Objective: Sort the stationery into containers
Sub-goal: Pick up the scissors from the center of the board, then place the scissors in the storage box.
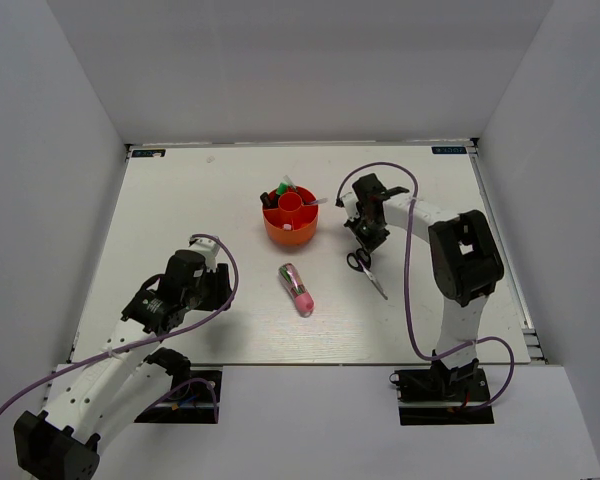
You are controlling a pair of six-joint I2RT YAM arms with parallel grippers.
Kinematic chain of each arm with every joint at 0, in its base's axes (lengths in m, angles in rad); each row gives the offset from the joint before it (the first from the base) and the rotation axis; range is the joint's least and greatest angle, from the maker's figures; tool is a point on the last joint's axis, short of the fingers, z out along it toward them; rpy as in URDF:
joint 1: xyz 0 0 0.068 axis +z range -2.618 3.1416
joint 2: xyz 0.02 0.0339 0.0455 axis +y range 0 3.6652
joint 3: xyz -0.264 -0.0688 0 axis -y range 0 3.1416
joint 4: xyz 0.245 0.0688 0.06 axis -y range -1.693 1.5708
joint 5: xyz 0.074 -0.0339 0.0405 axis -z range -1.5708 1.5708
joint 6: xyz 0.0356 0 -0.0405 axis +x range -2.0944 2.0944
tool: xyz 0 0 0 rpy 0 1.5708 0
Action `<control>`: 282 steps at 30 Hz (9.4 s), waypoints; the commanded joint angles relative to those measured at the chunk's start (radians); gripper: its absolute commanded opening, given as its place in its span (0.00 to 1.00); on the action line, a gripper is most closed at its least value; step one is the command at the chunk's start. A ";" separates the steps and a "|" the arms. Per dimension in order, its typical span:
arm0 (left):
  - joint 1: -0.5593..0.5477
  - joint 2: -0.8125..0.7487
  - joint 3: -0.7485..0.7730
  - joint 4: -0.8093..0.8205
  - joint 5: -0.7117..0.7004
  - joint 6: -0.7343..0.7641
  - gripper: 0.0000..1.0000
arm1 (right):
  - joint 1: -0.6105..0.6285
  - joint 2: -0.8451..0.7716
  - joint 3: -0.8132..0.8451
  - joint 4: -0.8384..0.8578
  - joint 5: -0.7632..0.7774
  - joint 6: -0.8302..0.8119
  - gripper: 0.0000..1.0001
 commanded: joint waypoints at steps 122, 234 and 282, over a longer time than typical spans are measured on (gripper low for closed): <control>0.003 0.039 0.010 -0.016 -0.043 0.026 0.65 | 0.259 0.034 0.722 0.362 -0.109 -0.054 0.00; 0.003 0.145 0.018 -0.027 -0.074 0.035 0.65 | 0.009 0.065 0.398 0.578 -0.306 0.388 0.00; 0.002 0.166 0.020 -0.031 -0.057 0.035 0.65 | 0.024 -0.037 0.209 0.673 -0.347 0.342 0.13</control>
